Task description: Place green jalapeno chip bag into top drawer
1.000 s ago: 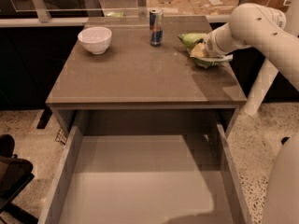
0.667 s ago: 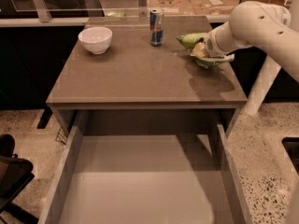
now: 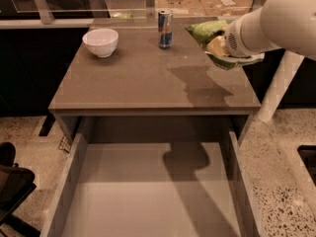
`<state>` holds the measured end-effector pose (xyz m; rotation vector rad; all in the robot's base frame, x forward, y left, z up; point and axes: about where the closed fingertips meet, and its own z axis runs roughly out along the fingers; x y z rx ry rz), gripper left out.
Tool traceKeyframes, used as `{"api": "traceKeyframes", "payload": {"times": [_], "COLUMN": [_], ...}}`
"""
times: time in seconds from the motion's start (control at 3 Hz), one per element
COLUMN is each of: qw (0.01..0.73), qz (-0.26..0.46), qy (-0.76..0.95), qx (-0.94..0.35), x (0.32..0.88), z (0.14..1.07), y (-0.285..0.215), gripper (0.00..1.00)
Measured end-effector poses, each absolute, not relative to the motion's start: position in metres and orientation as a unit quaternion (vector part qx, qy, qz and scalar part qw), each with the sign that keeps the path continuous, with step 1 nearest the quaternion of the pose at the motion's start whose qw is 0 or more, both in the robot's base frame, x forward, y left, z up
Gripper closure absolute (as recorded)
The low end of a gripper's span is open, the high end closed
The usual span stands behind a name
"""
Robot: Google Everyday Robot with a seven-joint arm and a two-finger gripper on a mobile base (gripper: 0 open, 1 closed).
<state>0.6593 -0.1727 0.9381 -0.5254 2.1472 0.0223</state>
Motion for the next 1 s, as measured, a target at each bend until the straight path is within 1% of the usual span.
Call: {"api": "traceKeyframes", "payload": {"times": [0.33,0.67,1.0], "qw": [0.450,0.440,0.417], "qz": [0.005,0.016,0.048], "qy": [0.866,0.870,0.877], "qx": [-0.217,-0.222,-0.233], "x": [0.608,0.566,0.531], "z": [0.958,0.955,0.921], "y": [-0.172,-0.177,-0.191], "gripper": [1.00,1.00,1.00]}}
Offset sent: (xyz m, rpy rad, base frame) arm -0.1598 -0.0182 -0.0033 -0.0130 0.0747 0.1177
